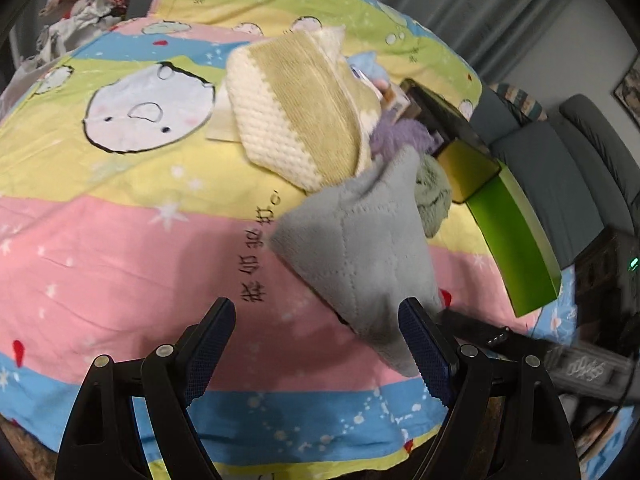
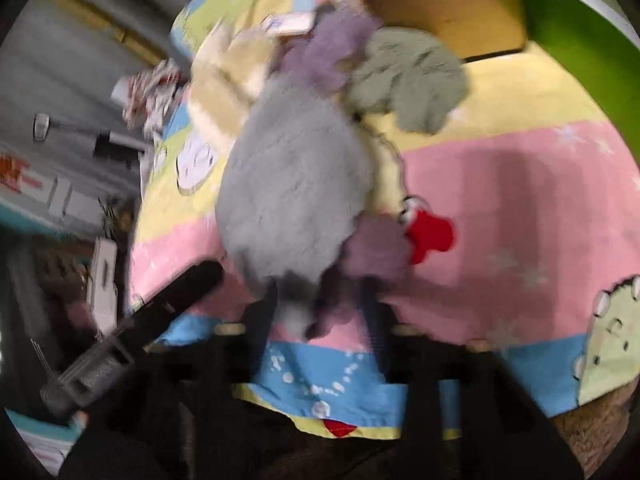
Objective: Organize soft objects
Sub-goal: 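Lift the grey cloth and drop it into the white box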
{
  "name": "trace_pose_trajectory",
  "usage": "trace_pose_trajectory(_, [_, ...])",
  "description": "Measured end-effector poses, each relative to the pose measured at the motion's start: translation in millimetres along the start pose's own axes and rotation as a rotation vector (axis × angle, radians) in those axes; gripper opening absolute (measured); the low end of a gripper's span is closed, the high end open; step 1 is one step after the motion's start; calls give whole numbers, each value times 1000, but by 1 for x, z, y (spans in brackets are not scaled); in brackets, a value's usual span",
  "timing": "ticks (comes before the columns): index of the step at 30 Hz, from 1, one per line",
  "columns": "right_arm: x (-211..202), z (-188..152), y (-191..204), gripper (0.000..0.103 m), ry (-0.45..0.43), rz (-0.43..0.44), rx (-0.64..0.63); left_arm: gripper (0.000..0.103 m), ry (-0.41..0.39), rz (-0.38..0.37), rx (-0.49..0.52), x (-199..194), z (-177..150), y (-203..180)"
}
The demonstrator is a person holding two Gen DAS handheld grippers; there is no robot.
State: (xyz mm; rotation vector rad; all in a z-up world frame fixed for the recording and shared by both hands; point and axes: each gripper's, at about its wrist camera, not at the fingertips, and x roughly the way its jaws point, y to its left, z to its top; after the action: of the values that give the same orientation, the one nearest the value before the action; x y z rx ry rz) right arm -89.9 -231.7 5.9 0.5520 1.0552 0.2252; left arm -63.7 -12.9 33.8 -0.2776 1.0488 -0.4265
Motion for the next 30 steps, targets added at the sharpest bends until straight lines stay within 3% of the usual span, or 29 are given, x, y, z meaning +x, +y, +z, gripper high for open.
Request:
trace_pose_trajectory(2, [-13,7,-2,76,-67,-28,-6,84,-4,3,17,4,0,-5])
trace_pose_trajectory(5, [-12,22,-1,82,-69,-22,-16,84,-8,-13,27,12,1,-12])
trace_pose_trajectory(7, [1,35,4,82,-38,11,-17,72,3,-10,30,20,1,-17])
trace_pose_trajectory(10, [29,47,9,81,20,8,-47,62,14,4,42,30,1,-22])
trace_pose_trajectory(11, [41,49,11,79,47,-2,-49,62,14,11,48,32,2,-23])
trace_pose_trajectory(13, [60,47,13,67,95,6,-40,47,-1,11,63,35,3,-26])
trace_pose_trajectory(15, [59,42,19,63,56,-12,-75,40,8,-17,68,39,7,-29])
trace_pose_trajectory(17, [58,39,27,41,80,67,-133,36,-8,-46,77,38,11,-34])
trace_pose_trajectory(18, [58,38,26,43,90,87,-121,36,-17,-33,106,36,13,-39])
trace_pose_trajectory(24, [14,45,16,41,-25,122,-91,36,-75,-73,225,16,25,-77])
trace_pose_trajectory(30, [-73,65,16,41,-266,121,-138,36,-228,-146,402,-24,51,-147])
